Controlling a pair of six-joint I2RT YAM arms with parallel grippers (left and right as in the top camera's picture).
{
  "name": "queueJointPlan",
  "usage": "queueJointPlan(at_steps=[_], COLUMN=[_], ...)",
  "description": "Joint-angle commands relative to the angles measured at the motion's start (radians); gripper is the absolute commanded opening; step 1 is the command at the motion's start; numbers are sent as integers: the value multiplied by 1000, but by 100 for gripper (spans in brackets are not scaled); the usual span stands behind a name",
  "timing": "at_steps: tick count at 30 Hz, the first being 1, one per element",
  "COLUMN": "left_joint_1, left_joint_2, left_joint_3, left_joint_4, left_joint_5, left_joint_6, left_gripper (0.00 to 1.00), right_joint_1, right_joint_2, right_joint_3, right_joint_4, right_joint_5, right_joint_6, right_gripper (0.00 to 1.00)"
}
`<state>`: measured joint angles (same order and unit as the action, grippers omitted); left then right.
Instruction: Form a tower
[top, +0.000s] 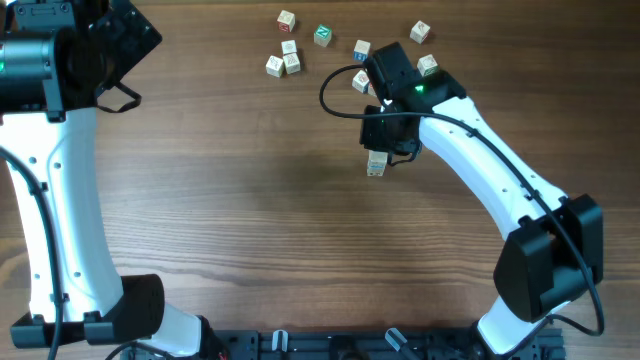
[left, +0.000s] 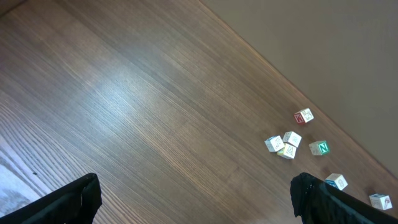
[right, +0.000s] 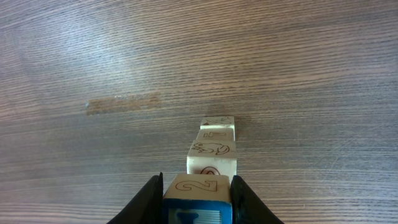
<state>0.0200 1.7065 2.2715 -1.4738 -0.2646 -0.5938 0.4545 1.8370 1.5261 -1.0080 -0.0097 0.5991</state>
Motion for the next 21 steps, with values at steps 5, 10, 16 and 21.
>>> queueJointPlan(at_steps=[5, 10, 16, 21], left_joint_1=[5, 5, 5, 5], left_joint_2=[-18, -18, -18, -18], left_joint_3=[10, 10, 10, 10], left_joint_4=[2, 2, 2, 2], left_joint_5=[-16, -16, -16, -16], left_joint_6=[-14, -14, -14, -14], left_gripper=[100, 100, 100, 100], right_joint_1=[1, 1, 1, 1], right_joint_2=[20, 20, 20, 20], right_joint_3=[-3, -3, -3, -3], right_joint_4=[1, 15, 16, 14], right_joint_5=[44, 47, 47, 47], right_joint_6=[4, -24, -50, -50], right_gripper=[22, 24, 28, 33])
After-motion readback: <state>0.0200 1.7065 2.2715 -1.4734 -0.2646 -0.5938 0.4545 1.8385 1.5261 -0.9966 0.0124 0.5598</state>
